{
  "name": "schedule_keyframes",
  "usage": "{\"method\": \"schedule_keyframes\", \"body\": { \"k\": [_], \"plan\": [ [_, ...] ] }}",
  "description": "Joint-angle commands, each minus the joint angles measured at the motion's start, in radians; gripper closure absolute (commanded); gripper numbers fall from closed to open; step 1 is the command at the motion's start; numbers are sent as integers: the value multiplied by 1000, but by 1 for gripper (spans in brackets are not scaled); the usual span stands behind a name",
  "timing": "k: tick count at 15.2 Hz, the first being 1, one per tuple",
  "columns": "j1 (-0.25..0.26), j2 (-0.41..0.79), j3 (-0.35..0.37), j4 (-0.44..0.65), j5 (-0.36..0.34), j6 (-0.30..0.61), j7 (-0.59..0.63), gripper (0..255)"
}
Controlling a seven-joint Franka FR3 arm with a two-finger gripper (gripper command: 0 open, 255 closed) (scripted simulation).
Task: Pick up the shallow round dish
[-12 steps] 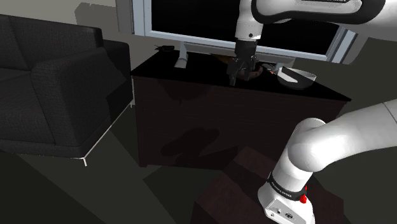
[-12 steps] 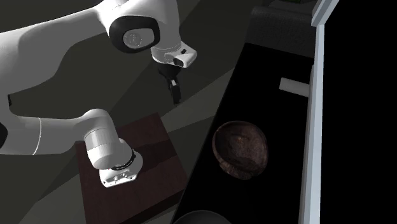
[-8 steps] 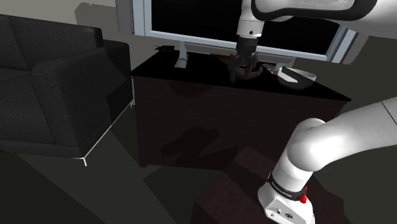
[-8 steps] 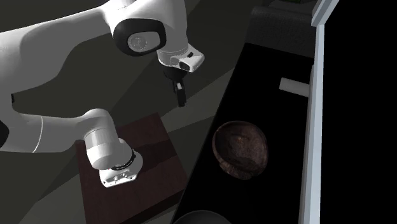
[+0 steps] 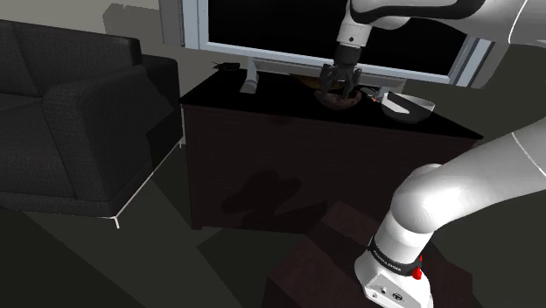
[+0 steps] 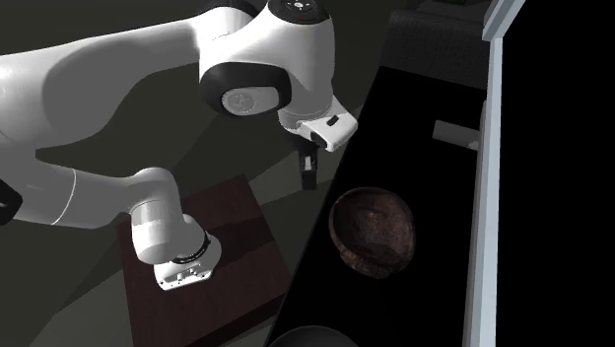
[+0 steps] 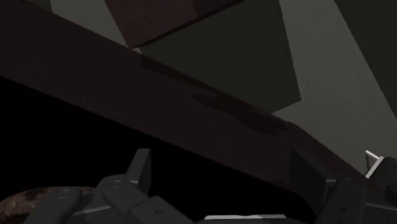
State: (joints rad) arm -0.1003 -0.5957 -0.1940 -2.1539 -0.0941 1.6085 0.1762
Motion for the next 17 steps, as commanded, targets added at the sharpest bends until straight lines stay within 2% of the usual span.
{"method": "schedule_keyframes", "body": {
  "k": [1, 8, 15, 17],
  "plan": [
    [-22, 29, -42, 34, 5, 14, -3, 0],
    [-86, 138, -187, 151, 51, 61, -15, 0],
    [-139, 255, -343, 268, 137, 93, -39, 0],
    [-141, 255, -347, 255, 138, 107, -41, 0]
  ]
}}
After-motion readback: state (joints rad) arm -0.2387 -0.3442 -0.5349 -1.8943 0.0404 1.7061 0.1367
